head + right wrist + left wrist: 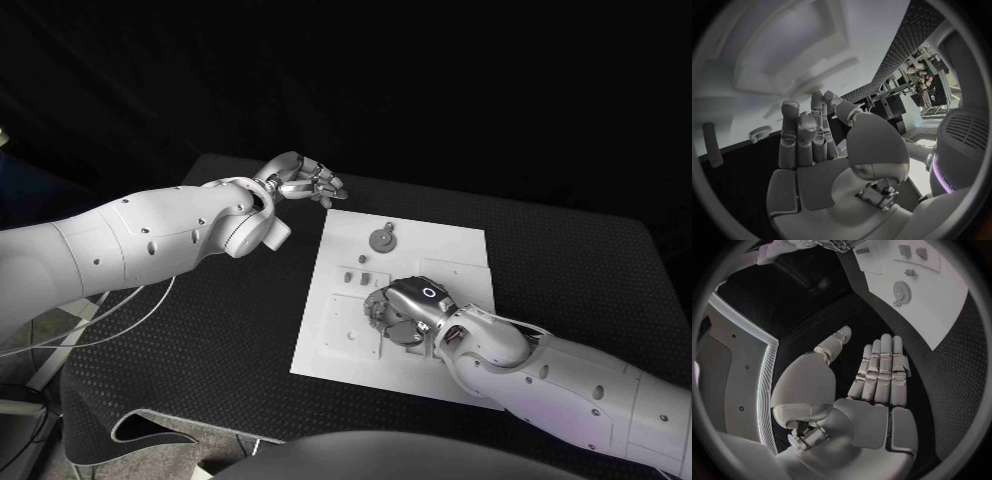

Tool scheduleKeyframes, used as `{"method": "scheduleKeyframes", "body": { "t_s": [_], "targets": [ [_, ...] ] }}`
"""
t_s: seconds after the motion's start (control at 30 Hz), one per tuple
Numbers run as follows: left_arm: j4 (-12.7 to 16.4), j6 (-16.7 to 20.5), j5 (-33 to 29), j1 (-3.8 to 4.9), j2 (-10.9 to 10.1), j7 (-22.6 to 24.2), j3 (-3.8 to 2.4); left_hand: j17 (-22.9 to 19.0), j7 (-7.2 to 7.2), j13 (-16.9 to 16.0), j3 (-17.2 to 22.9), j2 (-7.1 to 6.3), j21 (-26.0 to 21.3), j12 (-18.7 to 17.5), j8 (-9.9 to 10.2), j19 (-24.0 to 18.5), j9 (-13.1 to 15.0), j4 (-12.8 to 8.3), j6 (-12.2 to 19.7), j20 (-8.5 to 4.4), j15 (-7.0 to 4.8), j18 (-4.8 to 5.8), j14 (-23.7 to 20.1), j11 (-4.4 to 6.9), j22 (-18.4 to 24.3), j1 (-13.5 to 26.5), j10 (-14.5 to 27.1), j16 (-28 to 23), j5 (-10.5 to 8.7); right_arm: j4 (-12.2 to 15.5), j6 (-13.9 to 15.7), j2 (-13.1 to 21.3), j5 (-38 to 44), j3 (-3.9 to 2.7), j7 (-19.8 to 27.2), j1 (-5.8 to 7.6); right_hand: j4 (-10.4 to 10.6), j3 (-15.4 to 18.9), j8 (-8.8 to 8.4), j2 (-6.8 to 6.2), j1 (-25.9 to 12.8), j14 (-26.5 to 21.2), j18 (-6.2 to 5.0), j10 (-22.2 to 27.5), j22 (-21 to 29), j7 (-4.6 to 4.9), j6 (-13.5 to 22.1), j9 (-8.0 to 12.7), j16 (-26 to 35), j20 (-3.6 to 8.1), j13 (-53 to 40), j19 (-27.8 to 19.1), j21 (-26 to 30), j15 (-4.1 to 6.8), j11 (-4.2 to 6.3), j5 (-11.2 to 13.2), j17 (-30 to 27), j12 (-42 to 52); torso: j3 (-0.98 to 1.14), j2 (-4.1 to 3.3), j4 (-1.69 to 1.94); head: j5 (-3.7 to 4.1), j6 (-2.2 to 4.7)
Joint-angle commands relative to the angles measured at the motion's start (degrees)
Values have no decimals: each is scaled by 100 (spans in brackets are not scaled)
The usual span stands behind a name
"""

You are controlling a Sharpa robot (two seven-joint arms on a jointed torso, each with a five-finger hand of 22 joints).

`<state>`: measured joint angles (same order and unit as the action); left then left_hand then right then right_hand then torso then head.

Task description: Assemble the parts on the task board

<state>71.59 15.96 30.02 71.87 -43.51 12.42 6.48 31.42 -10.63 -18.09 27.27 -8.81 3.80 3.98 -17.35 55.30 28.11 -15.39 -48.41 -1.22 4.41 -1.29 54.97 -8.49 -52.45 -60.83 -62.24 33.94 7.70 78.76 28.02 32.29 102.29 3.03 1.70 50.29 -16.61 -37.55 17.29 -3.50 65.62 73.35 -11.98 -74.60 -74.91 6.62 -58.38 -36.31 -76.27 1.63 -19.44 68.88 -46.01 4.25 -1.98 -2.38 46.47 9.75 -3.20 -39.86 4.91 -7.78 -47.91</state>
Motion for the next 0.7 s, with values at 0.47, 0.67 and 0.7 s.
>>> {"method": "scheduleKeyframes", "body": {
  "t_s": [0.47, 0.67, 0.7],
  "targets": [
    [11, -22, 21, 18, -14, 25, -3, 32, 5, 20, 3, 9, 26, -17, -4, 4, -15, -10, 27, 4, 8, 39, 36, -14, 12, -20, 54, -52, 39, 147, 93, 121, -269, 30, -111, -31, 27, 114, -548, -667, -94, -14, -302, 685, -80, 385, 951, 252, 24, 11, 189, -18, 58, -284, -309, -36, 0, -434, 9, 3, -8, 21, 54],
    [9, -29, 20, 18, -32, 27, -2, 41, 2, 22, 5, 5, 27, -15, 0, 6, -18, -11, 35, 3, 7, 38, 39, -16, 14, -26, 60, -57, 39, 317, 147, 267, -258, 28, -187, 55, 34, 111, -541, -689, -90, -16, -302, 709, -80, 380, 947, 256, 21, 5, 198, -16, 63, -302, -326, -36, 0, -450, 6, 1, -9, 34, 66],
    [10, -30, 20, 18, -40, 27, -1, 46, 1, 22, 11, 10, 27, -13, 1, 6, -18, -16, 38, 2, 6, 37, 40, -16, 15, -40, 60, -61, 40, 368, 168, 308, -258, 26, -201, 73, 41, 110, -526, -689, -94, -16, -302, 710, -81, 388, 924, 253, 19, 3, 199, -13, 63, -305, -329, -36, 1, -451, 7, 2, -11, 35, 68]
  ]
}}
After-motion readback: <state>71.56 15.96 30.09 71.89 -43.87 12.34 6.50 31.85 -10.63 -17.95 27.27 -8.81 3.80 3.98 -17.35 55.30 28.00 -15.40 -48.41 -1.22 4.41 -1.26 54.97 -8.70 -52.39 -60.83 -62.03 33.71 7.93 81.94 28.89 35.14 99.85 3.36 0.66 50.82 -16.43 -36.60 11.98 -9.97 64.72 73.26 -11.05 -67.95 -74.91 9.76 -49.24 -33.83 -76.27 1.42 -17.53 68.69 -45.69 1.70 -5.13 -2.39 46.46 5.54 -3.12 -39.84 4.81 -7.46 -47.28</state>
